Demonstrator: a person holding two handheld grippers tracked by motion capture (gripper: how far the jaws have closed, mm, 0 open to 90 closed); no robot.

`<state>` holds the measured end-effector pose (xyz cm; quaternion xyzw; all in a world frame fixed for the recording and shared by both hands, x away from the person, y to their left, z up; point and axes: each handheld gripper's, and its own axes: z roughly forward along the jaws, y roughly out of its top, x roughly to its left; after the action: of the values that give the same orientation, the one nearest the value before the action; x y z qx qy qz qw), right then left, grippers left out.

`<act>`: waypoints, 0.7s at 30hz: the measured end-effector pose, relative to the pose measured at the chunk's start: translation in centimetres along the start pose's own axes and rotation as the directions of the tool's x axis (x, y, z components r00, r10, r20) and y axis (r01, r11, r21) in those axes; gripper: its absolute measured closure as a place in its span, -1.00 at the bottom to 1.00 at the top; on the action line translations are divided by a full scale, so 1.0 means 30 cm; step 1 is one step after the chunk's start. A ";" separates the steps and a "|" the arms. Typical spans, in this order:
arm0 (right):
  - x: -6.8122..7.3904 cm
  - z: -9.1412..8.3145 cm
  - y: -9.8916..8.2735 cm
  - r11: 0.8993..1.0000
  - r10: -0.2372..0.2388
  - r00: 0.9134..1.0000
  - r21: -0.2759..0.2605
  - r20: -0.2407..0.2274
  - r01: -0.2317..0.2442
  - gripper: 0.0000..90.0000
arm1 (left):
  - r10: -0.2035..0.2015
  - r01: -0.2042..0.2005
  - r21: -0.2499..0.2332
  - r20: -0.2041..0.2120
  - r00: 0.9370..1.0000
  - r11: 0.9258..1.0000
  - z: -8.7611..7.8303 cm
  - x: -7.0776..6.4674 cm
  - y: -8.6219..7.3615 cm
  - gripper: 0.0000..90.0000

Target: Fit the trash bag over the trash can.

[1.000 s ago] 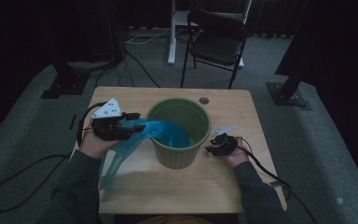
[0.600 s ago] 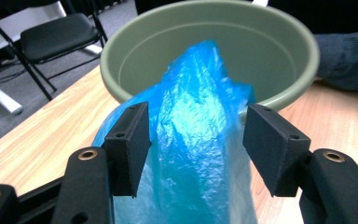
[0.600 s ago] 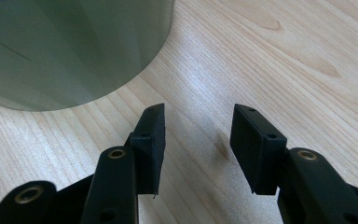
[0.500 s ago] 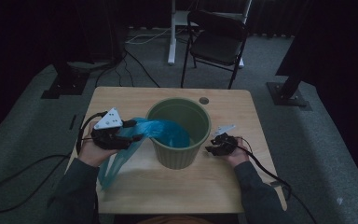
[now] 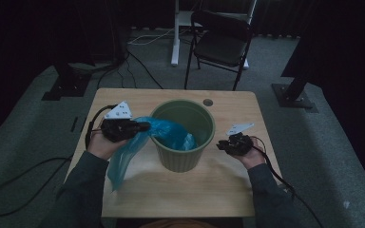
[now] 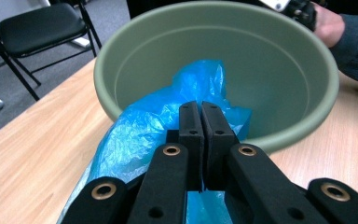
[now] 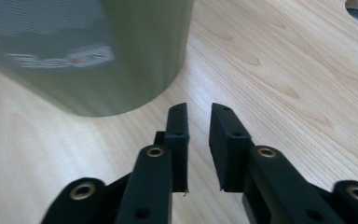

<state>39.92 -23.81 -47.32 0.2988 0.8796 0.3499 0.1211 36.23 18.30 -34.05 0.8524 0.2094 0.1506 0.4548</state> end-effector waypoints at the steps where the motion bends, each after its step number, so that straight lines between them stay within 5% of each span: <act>1: 0.002 -0.014 0.002 1.000 -0.002 1.000 0.000 -0.004 0.002 0.76 | -0.001 0.001 -0.004 -0.002 1.000 1.000 0.000 0.003 0.007 0.96; 15: 0.037 -0.200 0.109 0.992 -0.068 0.996 -0.115 -0.062 0.060 0.78 | -0.014 0.015 -0.034 0.022 1.000 0.999 0.020 0.041 0.058 0.96; 16: 0.068 -0.251 0.156 0.983 -0.107 0.992 -0.156 -0.064 0.096 0.78 | -0.018 0.019 -0.037 0.027 0.999 0.999 0.026 0.048 0.064 0.96; 21: 0.103 -0.279 0.208 0.972 -0.146 0.986 -0.194 -0.079 0.128 0.78 | -0.031 0.032 -0.045 0.040 0.999 0.998 0.038 0.056 0.074 0.96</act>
<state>36.69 -22.89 -36.98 0.2078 0.8657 0.4359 0.1318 38.69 17.20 -32.69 0.8413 0.2103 0.1311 0.4804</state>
